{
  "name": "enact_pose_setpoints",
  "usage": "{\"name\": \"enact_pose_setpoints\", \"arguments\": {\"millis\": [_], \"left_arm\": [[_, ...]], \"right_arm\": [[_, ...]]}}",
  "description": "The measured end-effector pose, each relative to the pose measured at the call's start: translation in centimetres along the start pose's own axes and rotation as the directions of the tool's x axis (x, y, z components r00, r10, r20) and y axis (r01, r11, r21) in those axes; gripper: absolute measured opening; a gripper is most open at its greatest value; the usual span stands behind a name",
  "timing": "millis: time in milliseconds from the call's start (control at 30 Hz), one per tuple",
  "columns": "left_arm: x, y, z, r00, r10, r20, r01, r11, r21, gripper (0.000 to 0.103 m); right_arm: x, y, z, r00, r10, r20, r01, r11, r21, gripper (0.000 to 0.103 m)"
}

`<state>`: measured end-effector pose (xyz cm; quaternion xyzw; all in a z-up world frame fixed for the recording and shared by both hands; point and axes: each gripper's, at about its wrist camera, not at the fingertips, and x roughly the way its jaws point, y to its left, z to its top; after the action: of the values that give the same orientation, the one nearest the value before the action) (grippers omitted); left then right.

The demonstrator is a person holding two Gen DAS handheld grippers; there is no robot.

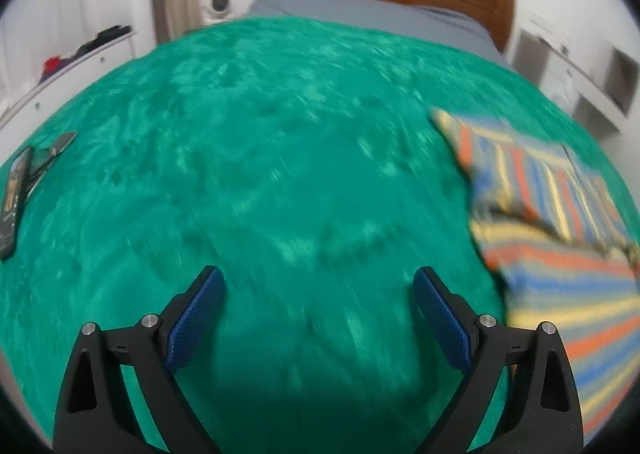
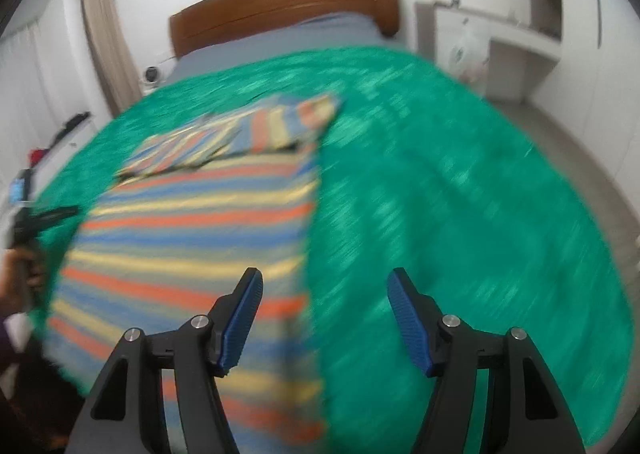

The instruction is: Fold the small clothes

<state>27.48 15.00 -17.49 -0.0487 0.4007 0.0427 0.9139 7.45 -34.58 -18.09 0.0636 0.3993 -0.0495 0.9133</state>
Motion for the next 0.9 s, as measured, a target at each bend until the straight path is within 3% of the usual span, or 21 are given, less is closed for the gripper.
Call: {"name": "enact_pose_setpoints", "arguments": {"millis": [133, 233, 367, 600, 900], "left_arm": [[4.7, 0.6, 1.2, 0.993, 0.043, -0.111, -0.047, 0.998, -0.033, 0.103], [4.9, 0.2, 0.7, 0.995, 0.076, -0.063, -0.076, 0.997, 0.007, 0.103], [4.2, 0.2, -0.2, 0.997, 0.080, -0.018, -0.079, 0.997, 0.020, 0.103], [4.3, 0.6, -0.2, 0.998, 0.063, -0.020, -0.063, 0.998, 0.007, 0.103], [4.3, 0.5, -0.2, 0.998, 0.063, -0.020, -0.063, 0.998, 0.007, 0.103]], "right_arm": [[4.6, -3.9, 2.1, 0.995, -0.101, -0.015, 0.101, 0.994, 0.041, 0.068], [8.0, -6.5, 1.5, 0.992, -0.097, -0.080, 0.106, 0.988, 0.116, 0.069], [8.1, -6.3, 0.5, 0.996, -0.090, -0.015, 0.091, 0.989, 0.116, 0.076], [8.3, -6.6, -0.1, 0.999, -0.045, 0.015, 0.043, 0.993, 0.108, 0.085], [8.9, -5.8, -0.1, 0.998, -0.063, 0.009, 0.062, 0.995, 0.076, 0.090]]}}
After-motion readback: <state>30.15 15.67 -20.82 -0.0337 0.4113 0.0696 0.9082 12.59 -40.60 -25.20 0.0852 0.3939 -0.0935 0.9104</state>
